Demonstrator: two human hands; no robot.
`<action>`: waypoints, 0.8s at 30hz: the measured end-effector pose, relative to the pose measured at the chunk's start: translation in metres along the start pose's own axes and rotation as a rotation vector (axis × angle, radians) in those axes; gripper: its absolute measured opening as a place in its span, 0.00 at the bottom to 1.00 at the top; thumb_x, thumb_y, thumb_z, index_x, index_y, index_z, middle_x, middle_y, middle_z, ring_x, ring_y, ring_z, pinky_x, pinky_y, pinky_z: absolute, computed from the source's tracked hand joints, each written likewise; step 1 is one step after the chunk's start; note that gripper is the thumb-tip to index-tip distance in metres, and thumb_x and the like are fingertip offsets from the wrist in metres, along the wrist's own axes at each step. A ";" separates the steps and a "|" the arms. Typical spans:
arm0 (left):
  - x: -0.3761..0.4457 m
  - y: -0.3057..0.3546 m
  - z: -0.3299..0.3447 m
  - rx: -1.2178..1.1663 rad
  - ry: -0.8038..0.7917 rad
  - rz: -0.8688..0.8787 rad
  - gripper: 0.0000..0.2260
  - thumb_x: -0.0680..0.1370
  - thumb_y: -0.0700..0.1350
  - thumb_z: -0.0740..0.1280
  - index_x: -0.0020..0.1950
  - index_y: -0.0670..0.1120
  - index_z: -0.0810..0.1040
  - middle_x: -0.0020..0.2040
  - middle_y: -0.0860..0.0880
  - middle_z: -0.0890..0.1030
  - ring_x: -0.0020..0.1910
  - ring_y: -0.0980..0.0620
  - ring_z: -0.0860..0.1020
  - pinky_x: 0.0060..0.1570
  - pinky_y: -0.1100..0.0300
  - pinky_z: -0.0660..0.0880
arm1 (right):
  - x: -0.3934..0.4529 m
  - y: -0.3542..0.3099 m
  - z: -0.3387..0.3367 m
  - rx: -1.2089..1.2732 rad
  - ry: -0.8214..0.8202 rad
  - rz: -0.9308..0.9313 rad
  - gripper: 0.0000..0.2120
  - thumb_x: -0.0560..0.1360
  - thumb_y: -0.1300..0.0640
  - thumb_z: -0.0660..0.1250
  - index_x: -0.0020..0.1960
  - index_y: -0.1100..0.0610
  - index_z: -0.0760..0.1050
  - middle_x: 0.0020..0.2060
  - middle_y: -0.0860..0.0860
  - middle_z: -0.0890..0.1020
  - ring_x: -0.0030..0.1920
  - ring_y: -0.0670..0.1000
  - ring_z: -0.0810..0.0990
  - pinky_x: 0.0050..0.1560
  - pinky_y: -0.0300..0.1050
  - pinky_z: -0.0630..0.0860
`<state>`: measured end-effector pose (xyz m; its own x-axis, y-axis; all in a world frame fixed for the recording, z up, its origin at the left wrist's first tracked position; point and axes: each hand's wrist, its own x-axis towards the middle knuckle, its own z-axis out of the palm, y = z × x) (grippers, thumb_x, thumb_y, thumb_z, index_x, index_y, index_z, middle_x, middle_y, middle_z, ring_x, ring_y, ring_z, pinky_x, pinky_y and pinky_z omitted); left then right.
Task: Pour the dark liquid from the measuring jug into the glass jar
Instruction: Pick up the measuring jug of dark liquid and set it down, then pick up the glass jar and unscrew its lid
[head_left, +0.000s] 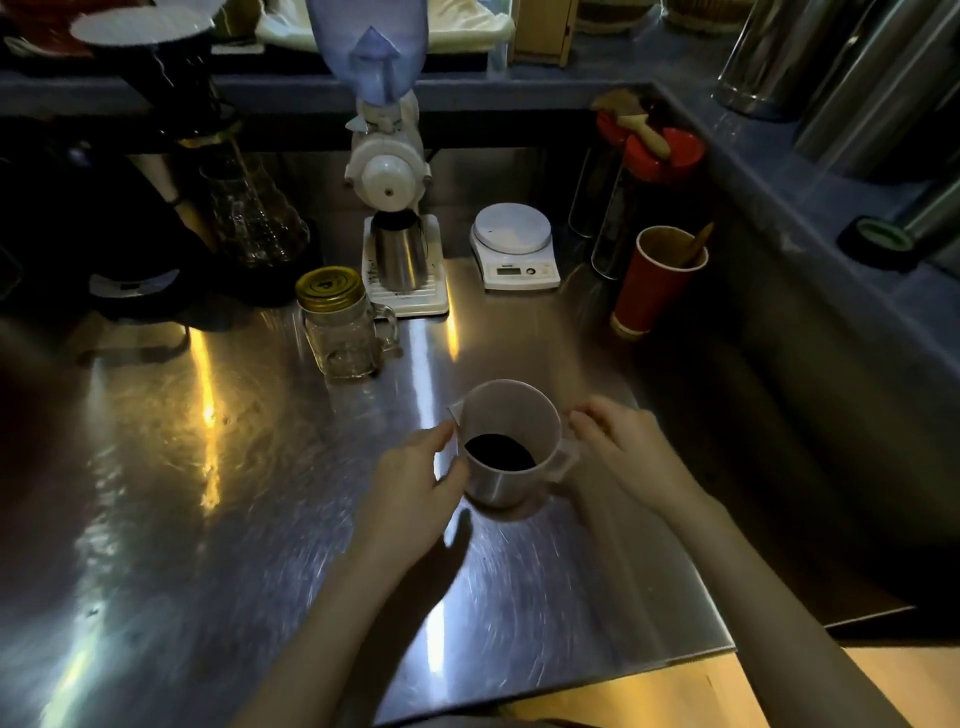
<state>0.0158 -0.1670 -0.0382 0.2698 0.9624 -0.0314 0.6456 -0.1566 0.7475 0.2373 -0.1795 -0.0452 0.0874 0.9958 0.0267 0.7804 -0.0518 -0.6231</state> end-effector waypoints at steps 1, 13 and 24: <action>0.003 0.000 -0.004 0.051 0.010 0.008 0.18 0.74 0.47 0.62 0.63 0.45 0.74 0.60 0.43 0.79 0.58 0.45 0.77 0.51 0.60 0.69 | 0.009 -0.003 -0.002 -0.046 -0.021 -0.011 0.08 0.78 0.57 0.61 0.49 0.58 0.78 0.42 0.55 0.83 0.43 0.55 0.80 0.44 0.52 0.76; 0.084 -0.021 -0.080 0.448 0.201 0.130 0.21 0.74 0.43 0.63 0.66 0.42 0.68 0.61 0.40 0.76 0.59 0.39 0.73 0.53 0.47 0.72 | 0.129 -0.074 0.000 -0.422 -0.244 -0.203 0.08 0.77 0.57 0.59 0.42 0.49 0.73 0.43 0.54 0.79 0.43 0.55 0.78 0.36 0.43 0.68; 0.119 -0.081 -0.099 0.352 0.145 -0.151 0.40 0.70 0.46 0.70 0.74 0.42 0.49 0.75 0.41 0.58 0.74 0.44 0.58 0.70 0.53 0.57 | 0.199 -0.107 0.081 -0.365 -0.388 -0.337 0.09 0.75 0.60 0.61 0.54 0.60 0.72 0.51 0.60 0.80 0.51 0.61 0.78 0.48 0.55 0.77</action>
<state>-0.0748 -0.0175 -0.0366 0.0654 0.9978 -0.0106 0.8822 -0.0528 0.4679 0.1216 0.0306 -0.0364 -0.3775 0.9133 -0.1530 0.8929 0.3153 -0.3213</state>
